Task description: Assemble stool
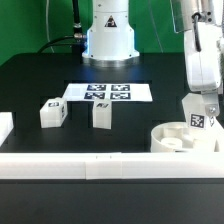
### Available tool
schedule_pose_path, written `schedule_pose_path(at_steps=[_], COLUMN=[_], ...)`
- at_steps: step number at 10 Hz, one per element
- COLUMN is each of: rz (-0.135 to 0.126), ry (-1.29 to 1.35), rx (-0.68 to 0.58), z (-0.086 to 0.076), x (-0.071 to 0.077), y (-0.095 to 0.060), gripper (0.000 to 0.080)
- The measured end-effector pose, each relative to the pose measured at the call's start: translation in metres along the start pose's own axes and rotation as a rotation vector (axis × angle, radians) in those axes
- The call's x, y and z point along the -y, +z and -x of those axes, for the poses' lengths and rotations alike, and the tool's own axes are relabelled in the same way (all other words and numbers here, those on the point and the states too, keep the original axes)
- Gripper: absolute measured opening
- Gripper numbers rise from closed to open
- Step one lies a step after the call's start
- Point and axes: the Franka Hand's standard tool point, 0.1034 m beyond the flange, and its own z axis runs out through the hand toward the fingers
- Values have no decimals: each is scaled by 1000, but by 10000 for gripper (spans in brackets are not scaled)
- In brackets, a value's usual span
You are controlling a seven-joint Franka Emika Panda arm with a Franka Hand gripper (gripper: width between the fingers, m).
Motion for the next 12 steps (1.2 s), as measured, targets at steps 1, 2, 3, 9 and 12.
schedule_pose_path(at_steps=[1,2,3,9,12], rz=[-5,-19,-31,36,91], ry=[-56,-78,-119,-810,-1159], rx=[8,23,38,6,22], z=[2,8,13,7,9], x=[3,7,9,6,17], y=[-6,-19,-31,-27,-29], gripper=[582,637,646,649,649])
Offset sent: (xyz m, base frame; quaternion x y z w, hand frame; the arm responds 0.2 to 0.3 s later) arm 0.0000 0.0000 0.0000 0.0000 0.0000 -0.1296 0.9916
